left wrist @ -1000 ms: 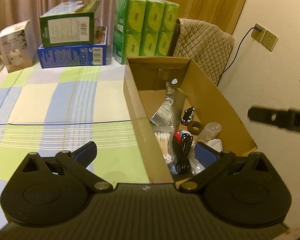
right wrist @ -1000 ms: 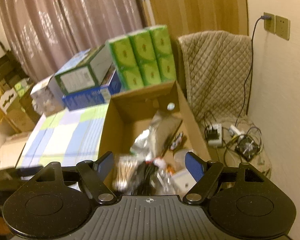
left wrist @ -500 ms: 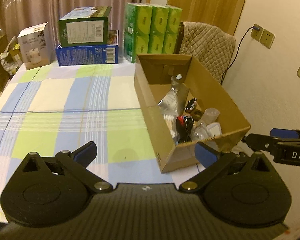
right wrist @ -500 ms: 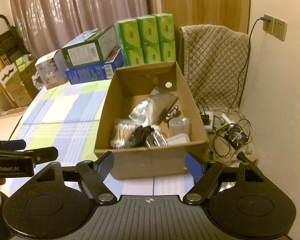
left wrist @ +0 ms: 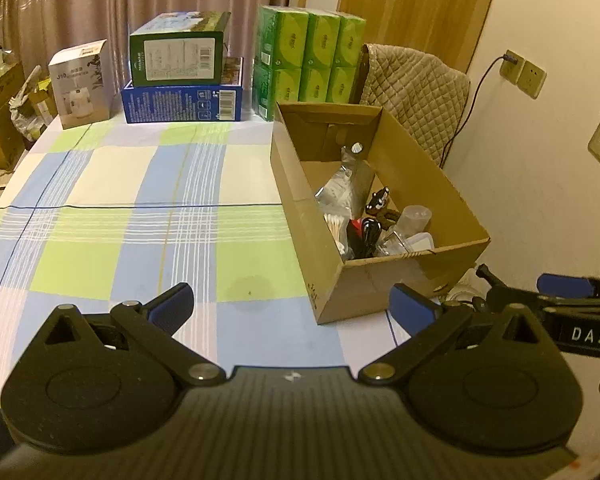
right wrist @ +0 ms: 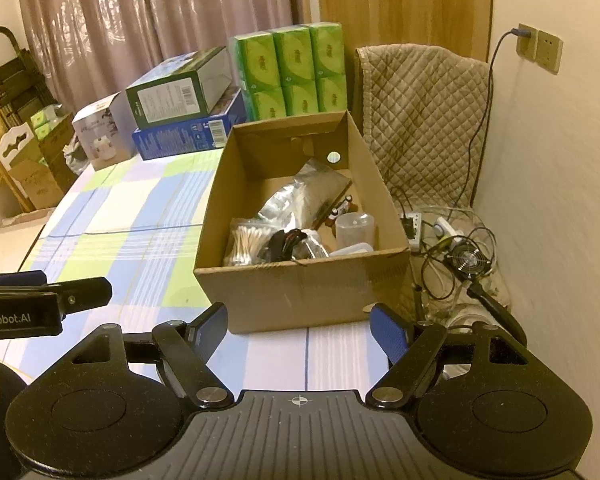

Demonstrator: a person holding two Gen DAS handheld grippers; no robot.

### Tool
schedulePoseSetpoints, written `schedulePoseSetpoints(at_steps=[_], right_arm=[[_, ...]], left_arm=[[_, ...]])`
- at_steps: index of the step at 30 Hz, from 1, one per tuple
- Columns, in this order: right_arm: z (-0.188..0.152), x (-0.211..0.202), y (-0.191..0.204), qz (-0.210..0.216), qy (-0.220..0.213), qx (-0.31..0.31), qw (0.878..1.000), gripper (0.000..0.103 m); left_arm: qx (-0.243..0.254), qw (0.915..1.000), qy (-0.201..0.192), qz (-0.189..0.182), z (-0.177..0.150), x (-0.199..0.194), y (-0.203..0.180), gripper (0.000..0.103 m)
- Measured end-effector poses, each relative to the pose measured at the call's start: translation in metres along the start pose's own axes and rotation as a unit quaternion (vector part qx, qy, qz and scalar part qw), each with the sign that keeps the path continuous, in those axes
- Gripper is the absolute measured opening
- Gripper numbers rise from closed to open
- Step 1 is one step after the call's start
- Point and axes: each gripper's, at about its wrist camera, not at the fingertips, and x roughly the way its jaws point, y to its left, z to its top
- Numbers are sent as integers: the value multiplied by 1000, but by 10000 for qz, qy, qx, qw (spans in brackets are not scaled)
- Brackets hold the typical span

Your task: Organize objects

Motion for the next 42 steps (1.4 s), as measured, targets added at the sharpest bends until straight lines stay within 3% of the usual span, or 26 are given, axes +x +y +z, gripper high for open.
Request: schedulePoseSetpoints(at_steps=[42], right_arm=[[-11,3,10,83,113,37,9999,75]], left_arm=[[66,9998,55,190,-21,-1,1,102]])
